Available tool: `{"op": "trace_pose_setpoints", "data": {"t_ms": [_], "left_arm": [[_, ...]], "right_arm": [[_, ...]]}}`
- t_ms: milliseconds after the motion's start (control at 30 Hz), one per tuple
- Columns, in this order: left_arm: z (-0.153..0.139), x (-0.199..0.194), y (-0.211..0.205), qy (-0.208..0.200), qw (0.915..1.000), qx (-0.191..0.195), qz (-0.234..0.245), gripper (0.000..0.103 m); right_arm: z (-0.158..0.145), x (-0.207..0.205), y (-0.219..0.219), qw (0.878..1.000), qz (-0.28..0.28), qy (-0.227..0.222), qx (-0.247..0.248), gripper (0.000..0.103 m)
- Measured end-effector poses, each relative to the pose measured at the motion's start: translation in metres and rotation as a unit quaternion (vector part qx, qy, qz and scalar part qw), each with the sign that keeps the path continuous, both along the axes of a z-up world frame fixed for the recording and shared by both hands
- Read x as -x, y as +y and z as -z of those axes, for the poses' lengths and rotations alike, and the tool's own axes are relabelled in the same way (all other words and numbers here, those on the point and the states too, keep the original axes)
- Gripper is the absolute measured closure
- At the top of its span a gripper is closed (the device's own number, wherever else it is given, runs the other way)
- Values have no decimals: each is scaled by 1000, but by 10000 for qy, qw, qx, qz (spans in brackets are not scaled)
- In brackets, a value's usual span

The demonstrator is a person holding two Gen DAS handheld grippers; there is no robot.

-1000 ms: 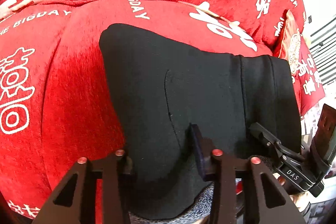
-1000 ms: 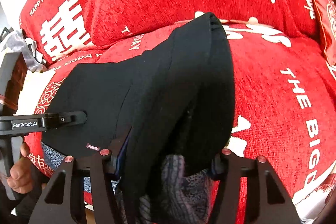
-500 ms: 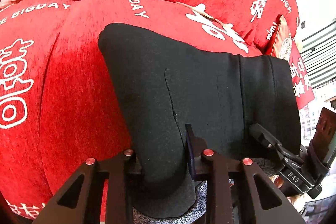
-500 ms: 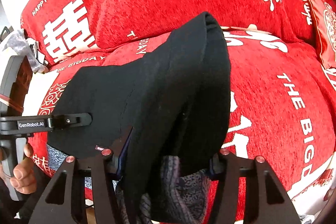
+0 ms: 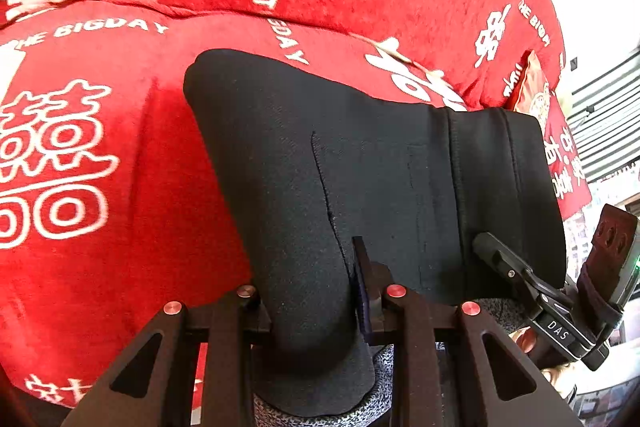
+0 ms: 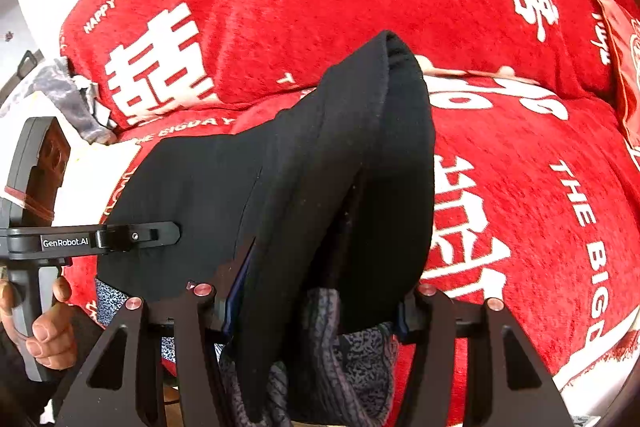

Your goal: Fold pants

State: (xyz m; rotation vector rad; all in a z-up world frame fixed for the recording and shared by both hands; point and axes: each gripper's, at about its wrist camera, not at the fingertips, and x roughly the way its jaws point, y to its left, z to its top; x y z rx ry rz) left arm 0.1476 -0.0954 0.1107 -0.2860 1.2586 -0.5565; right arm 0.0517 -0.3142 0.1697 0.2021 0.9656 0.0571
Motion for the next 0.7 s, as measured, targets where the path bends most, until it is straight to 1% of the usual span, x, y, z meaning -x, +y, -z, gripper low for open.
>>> {"op": "trace_pose_setpoints", "data": {"t_ms": [167, 433, 533, 700], "left_arm": [[-9, 0, 31, -77, 9997, -87, -216, 75], [-11, 1, 81, -127, 9984, -237, -494, 74], [-4, 0, 96, -54, 9979, -278, -583, 74], [24, -3, 116, 244, 9965, -328, -725, 74]], "right_arm": [[-4, -12, 28, 9998, -193, -59, -56, 44], [-3, -31, 75, 9987, -470, -11, -174, 44], [2, -37, 89, 9983, -551, 61, -207, 44], [25, -45, 105, 9968, -650, 384, -267, 44]]}}
